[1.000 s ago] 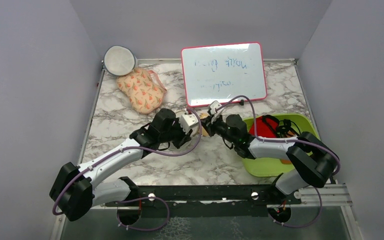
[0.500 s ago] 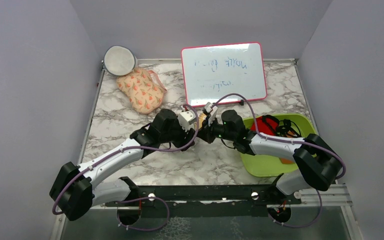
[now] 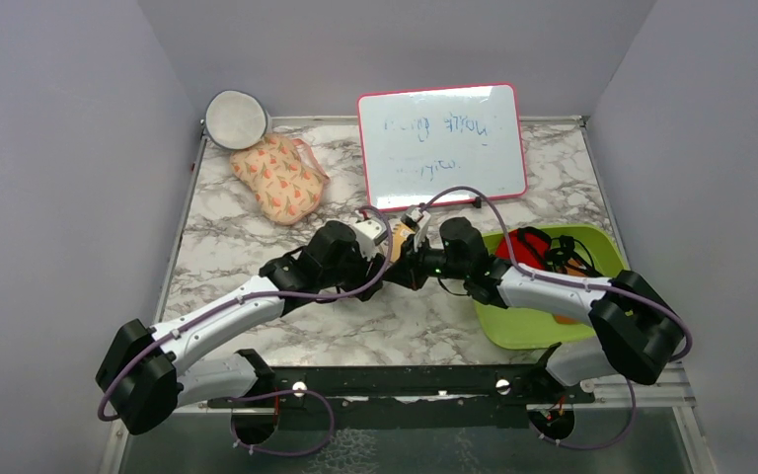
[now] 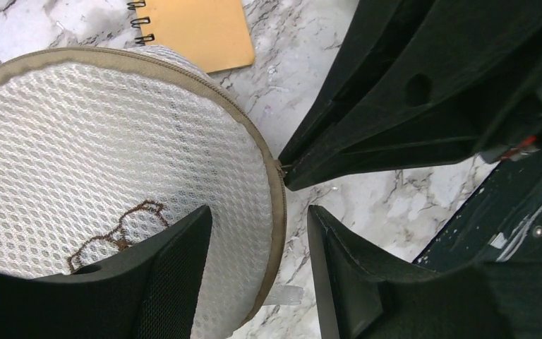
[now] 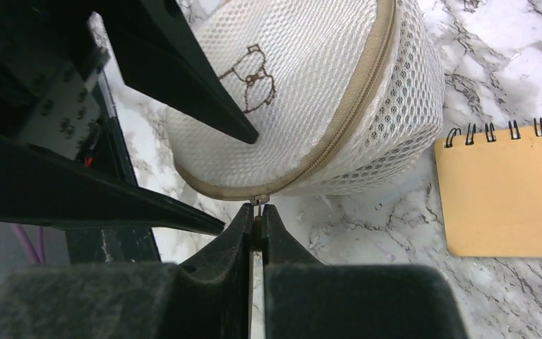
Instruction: Unzip the laundry bag and remove the bra
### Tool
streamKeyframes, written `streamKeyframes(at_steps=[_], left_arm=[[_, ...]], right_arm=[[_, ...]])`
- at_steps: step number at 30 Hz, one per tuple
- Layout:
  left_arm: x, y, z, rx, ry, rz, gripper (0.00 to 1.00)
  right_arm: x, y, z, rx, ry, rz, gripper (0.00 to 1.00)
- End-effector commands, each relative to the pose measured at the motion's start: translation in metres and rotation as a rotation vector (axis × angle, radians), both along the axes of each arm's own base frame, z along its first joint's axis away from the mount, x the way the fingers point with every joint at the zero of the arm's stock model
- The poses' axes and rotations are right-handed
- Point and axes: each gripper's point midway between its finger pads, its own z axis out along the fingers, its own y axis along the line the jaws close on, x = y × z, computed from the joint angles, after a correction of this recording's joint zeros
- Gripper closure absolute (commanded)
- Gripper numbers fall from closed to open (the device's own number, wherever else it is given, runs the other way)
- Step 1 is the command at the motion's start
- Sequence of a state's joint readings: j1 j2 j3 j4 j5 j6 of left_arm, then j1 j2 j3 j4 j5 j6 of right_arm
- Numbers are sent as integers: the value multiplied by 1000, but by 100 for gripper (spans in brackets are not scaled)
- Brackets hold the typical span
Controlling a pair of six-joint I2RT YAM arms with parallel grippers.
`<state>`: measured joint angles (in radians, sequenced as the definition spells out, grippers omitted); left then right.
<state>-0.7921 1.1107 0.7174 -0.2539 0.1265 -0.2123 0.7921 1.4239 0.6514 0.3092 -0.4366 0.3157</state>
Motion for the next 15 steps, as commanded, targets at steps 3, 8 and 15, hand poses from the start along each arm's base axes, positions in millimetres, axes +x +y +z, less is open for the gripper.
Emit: streamKeyframes(at_steps=[3, 8, 15], left_arm=[[1, 6, -6, 128, -50, -56, 57], [8, 17, -5, 193, -108, -33, 79], [8, 20, 13, 152, -198, -53, 100]], right_arm=[[-12, 0, 17, 44, 8, 32, 99], [-13, -2, 13, 25, 6, 36, 99], [10, -21, 7, -30, -54, -127, 99]])
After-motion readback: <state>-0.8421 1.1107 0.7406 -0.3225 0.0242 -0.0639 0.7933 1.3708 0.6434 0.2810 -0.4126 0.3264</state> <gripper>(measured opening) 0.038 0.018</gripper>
